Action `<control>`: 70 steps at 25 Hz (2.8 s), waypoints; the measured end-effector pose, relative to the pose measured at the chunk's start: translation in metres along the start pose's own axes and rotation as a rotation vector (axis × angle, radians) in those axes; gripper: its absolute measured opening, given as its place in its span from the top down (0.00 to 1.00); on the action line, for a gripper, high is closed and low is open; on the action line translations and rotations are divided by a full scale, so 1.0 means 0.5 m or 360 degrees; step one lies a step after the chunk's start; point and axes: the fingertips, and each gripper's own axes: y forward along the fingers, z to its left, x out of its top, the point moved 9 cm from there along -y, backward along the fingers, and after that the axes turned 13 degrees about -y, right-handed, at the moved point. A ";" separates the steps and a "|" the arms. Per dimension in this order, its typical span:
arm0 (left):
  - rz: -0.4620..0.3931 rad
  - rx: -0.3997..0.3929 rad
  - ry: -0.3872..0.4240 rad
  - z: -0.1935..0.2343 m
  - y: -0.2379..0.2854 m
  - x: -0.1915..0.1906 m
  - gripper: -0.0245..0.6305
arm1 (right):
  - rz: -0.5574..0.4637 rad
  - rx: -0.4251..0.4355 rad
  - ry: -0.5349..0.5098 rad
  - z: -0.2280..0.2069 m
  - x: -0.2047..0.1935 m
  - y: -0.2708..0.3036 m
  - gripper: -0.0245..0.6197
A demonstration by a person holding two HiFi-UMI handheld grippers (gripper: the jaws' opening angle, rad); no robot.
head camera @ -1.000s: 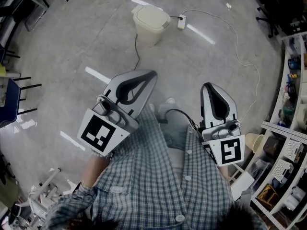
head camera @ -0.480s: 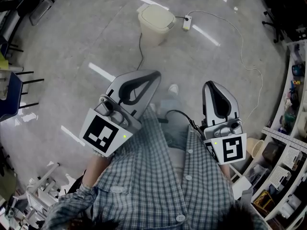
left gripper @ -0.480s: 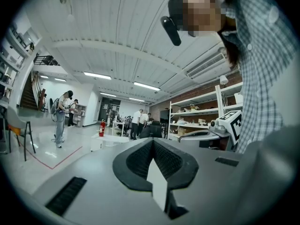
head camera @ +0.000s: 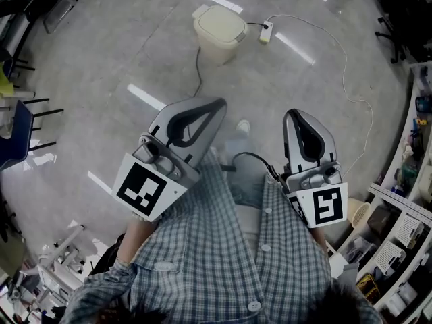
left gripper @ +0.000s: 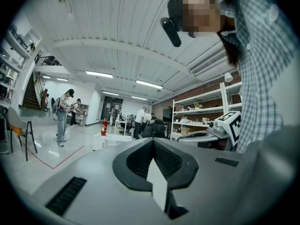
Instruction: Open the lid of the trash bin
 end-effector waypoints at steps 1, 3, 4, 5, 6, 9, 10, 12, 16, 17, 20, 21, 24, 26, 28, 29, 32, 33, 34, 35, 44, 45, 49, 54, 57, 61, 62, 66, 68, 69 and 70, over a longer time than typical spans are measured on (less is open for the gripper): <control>0.0002 0.0003 -0.0001 0.002 0.012 0.001 0.96 | 0.0002 0.0003 0.0002 -0.012 -0.004 0.005 0.92; 0.0004 0.0012 -0.0007 0.006 0.036 0.003 0.96 | 0.0005 0.0011 0.0009 -0.037 -0.012 0.014 0.92; 0.0006 0.0017 -0.0009 0.007 0.048 0.005 0.96 | 0.0006 0.0016 0.0012 -0.048 -0.016 0.018 0.92; 0.0008 0.0023 -0.0010 0.009 0.059 0.006 0.96 | 0.0007 0.0022 0.0015 -0.060 -0.020 0.023 0.92; 0.0011 0.0029 -0.0009 0.010 0.070 0.007 0.96 | 0.0008 0.0030 0.0017 -0.072 -0.024 0.027 0.92; 0.0007 0.0055 -0.0005 0.010 0.103 0.013 0.96 | 0.0004 0.0052 0.0027 -0.106 -0.034 0.038 0.92; 0.0003 0.0066 -0.0006 0.010 0.112 0.016 0.96 | 0.0001 0.0059 0.0031 -0.116 -0.036 0.041 0.92; -0.0001 0.0089 -0.0009 0.008 0.128 0.021 0.96 | -0.0004 0.0077 0.0034 -0.136 -0.039 0.048 0.92; -0.0032 0.0133 -0.0011 0.005 0.158 0.036 0.96 | -0.0032 0.0105 0.0028 -0.177 -0.041 0.060 0.92; -0.0042 0.0143 -0.0014 0.004 0.165 0.039 0.96 | -0.0039 0.0109 0.0028 -0.187 -0.043 0.063 0.92; -0.0065 0.0172 -0.0019 0.006 0.186 0.047 0.96 | -0.0055 0.0120 0.0032 -0.215 -0.051 0.073 0.92; -0.0071 0.0182 -0.0018 0.007 0.192 0.048 0.96 | -0.0059 0.0125 0.0032 -0.223 -0.054 0.075 0.92; -0.0086 0.0207 -0.0011 0.008 0.210 0.051 0.96 | -0.0069 0.0141 0.0029 -0.244 -0.063 0.084 0.92; -0.0096 0.0222 -0.0007 0.007 0.222 0.052 0.96 | -0.0074 0.0151 0.0031 -0.256 -0.068 0.087 0.92; -0.0104 0.0236 0.0000 0.004 0.233 0.053 0.96 | -0.0076 0.0165 0.0028 -0.270 -0.073 0.089 0.92; -0.0111 0.0242 0.0006 0.003 0.239 0.053 0.96 | -0.0080 0.0172 0.0021 -0.277 -0.075 0.091 0.92; -0.0140 0.0254 0.0019 0.001 0.256 0.055 0.96 | -0.0104 0.0181 0.0000 -0.295 -0.078 0.097 0.92; -0.0148 0.0255 0.0019 0.001 0.261 0.055 0.96 | -0.0109 0.0182 -0.0006 -0.300 -0.079 0.098 0.92; -0.0156 0.0255 0.0020 0.001 0.266 0.055 0.96 | -0.0114 0.0184 -0.0012 -0.304 -0.080 0.100 0.92; -0.0163 0.0255 0.0024 0.001 0.271 0.056 0.96 | -0.0119 0.0188 -0.0018 -0.309 -0.081 0.103 0.92; -0.0166 0.0304 0.0021 0.002 0.286 0.056 0.96 | -0.0108 0.0224 -0.0014 -0.328 -0.094 0.115 0.92; -0.0162 0.0307 0.0017 0.002 0.287 0.055 0.96 | -0.0101 0.0226 -0.0009 -0.329 -0.098 0.114 0.92; -0.0138 0.0305 0.0009 0.004 0.293 0.055 0.96 | -0.0073 0.0229 0.0006 -0.335 -0.107 0.119 0.92; -0.0119 0.0296 -0.0013 0.018 0.307 0.057 0.96 | -0.0058 0.0224 0.0013 -0.342 -0.108 0.131 0.92; -0.0108 0.0296 -0.0024 0.028 0.318 0.063 0.96 | -0.0037 0.0227 0.0025 -0.351 -0.109 0.140 0.92; -0.0095 0.0294 -0.0034 0.048 0.328 0.067 0.96 | -0.0015 0.0225 0.0024 -0.360 -0.112 0.160 0.92; -0.0089 0.0291 -0.0038 0.054 0.330 0.068 0.96 | -0.0012 0.0220 0.0027 -0.361 -0.111 0.166 0.92; -0.0075 0.0282 -0.0052 0.087 0.334 0.078 0.96 | 0.0000 0.0215 0.0034 -0.359 -0.106 0.195 0.92; -0.0076 0.0281 -0.0052 0.104 0.337 0.084 0.96 | 0.0012 0.0223 0.0032 -0.358 -0.103 0.211 0.92; -0.0074 0.0279 -0.0050 0.112 0.338 0.087 0.96 | 0.0017 0.0225 0.0031 -0.357 -0.101 0.219 0.92; -0.0071 0.0277 -0.0048 0.121 0.338 0.089 0.96 | 0.0019 0.0226 0.0030 -0.356 -0.099 0.229 0.92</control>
